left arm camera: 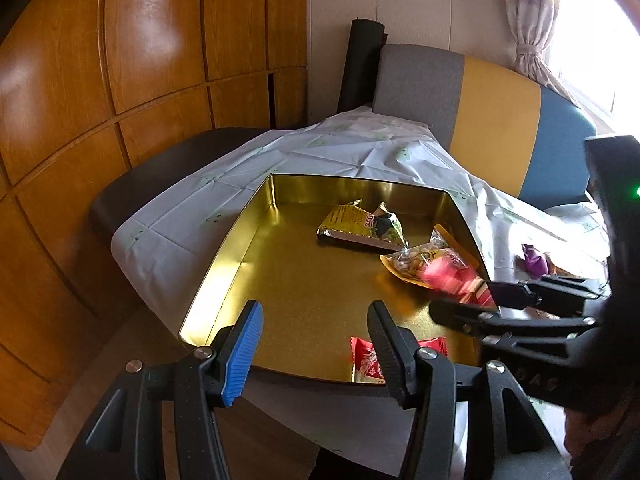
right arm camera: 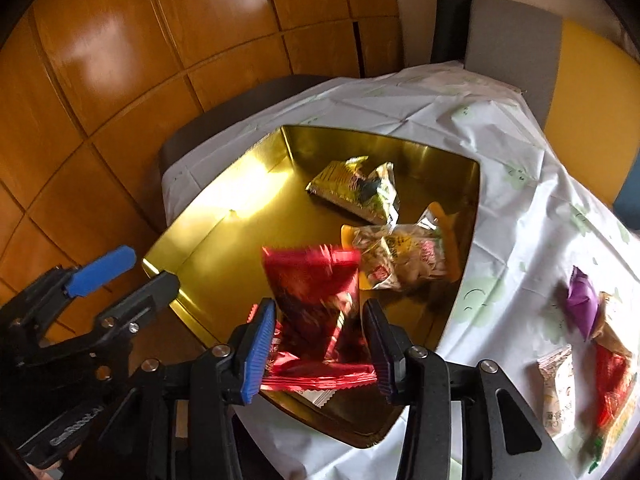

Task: Organize snacks
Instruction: 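Carry the red candies into the tin and open the right gripper, then move both grippers back over the remaining snacks on the table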

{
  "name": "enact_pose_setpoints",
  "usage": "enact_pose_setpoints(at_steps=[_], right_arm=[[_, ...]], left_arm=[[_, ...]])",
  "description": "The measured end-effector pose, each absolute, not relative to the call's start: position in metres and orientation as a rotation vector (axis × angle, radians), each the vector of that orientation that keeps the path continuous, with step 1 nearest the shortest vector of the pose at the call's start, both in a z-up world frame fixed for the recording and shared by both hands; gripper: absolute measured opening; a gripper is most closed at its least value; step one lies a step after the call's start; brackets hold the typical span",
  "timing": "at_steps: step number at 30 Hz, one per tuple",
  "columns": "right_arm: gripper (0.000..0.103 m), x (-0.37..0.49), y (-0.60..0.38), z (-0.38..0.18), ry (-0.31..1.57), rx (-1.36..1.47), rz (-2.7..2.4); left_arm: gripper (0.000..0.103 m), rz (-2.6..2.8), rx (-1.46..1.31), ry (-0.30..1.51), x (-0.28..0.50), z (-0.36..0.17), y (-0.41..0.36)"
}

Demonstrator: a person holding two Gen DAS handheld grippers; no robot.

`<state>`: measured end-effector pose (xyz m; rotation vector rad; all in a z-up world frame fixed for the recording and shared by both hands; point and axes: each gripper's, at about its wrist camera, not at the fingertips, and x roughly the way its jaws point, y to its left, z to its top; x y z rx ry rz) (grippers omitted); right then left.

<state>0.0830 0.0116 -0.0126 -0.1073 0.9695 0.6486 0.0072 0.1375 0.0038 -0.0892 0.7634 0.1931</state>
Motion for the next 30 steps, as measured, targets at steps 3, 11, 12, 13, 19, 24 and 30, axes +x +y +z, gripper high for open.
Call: enact_pose_setpoints(at_steps=[3, 11, 12, 13, 19, 24, 30], right_arm=[[0.059, 0.079, 0.011, -0.014, 0.962, -0.104, 0.654], [0.059, 0.072, -0.005, -0.003, 0.922, -0.069, 0.627], [0.059, 0.071, -0.009, -0.001, 0.915, -0.064, 0.620], [0.059, 0.070, -0.013, 0.001, 0.907, -0.061, 0.611], [0.061, 0.068, -0.043, 0.007, 0.888, -0.036, 0.548], [0.062, 0.068, -0.076, 0.006, 0.892, -0.028, 0.482], [0.064, 0.069, -0.119, 0.004, 0.903, -0.038, 0.385]], left_arm=[[0.055, 0.198, -0.081, 0.759, 0.006, 0.004, 0.137], [0.055, 0.193, -0.075, 0.761, 0.007, 0.004, 0.135], [0.055, 0.192, -0.073, 0.762, 0.006, 0.004, 0.134], [0.055, 0.191, -0.070, 0.762, 0.007, 0.004, 0.133], [0.055, 0.179, -0.054, 0.768, 0.007, 0.003, 0.127], [0.055, 0.166, -0.039, 0.776, 0.008, 0.002, 0.121], [0.055, 0.140, -0.014, 0.785, 0.010, 0.002, 0.110]])
